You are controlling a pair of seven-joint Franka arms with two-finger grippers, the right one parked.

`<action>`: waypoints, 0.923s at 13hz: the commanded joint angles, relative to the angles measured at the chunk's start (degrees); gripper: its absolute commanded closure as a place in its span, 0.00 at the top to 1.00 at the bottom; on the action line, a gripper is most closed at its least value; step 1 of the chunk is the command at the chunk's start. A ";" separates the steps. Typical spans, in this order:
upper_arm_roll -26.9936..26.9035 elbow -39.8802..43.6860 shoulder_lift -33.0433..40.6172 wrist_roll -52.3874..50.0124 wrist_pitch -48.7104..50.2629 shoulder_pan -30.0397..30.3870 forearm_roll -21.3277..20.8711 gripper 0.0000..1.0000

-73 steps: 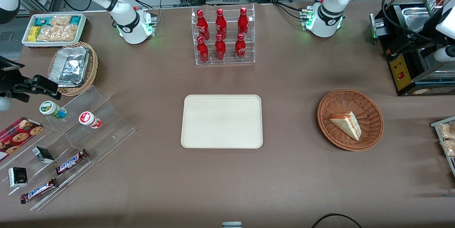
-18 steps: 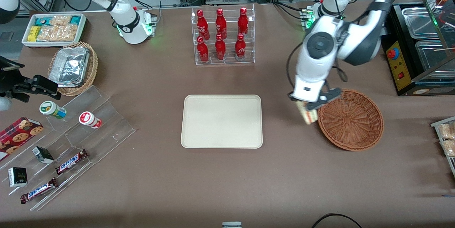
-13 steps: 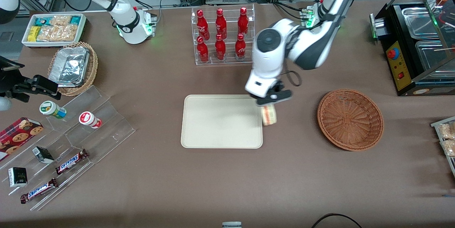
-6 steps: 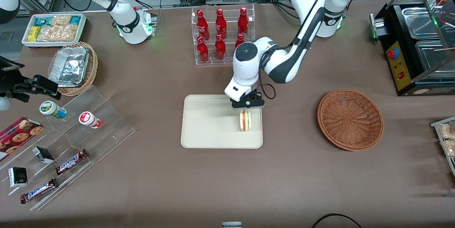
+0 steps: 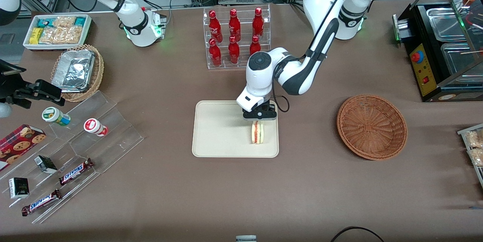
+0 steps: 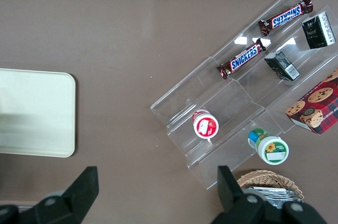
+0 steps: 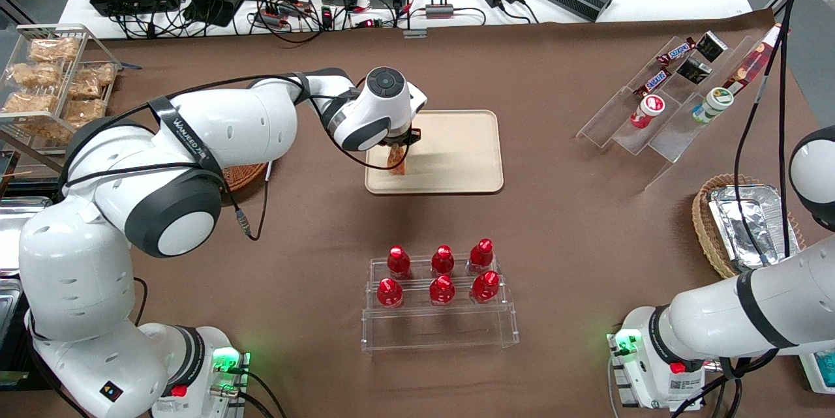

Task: Place sandwich from basket to tray
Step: 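Lower the sandwich onto the cream tray and open the left gripper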

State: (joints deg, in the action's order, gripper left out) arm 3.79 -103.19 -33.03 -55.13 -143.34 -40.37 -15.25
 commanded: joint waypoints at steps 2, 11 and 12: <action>-0.71 1.50 -0.37 -0.32 -0.27 -0.33 -0.75 1.00; -1.24 1.15 18.24 -7.68 19.74 0.20 2.59 1.00; -1.50 1.32 20.36 -9.10 22.90 1.07 2.77 1.00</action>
State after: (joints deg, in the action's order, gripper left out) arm 2.80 -100.29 -17.80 -61.08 -124.79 -40.08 -13.57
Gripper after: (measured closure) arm 0.000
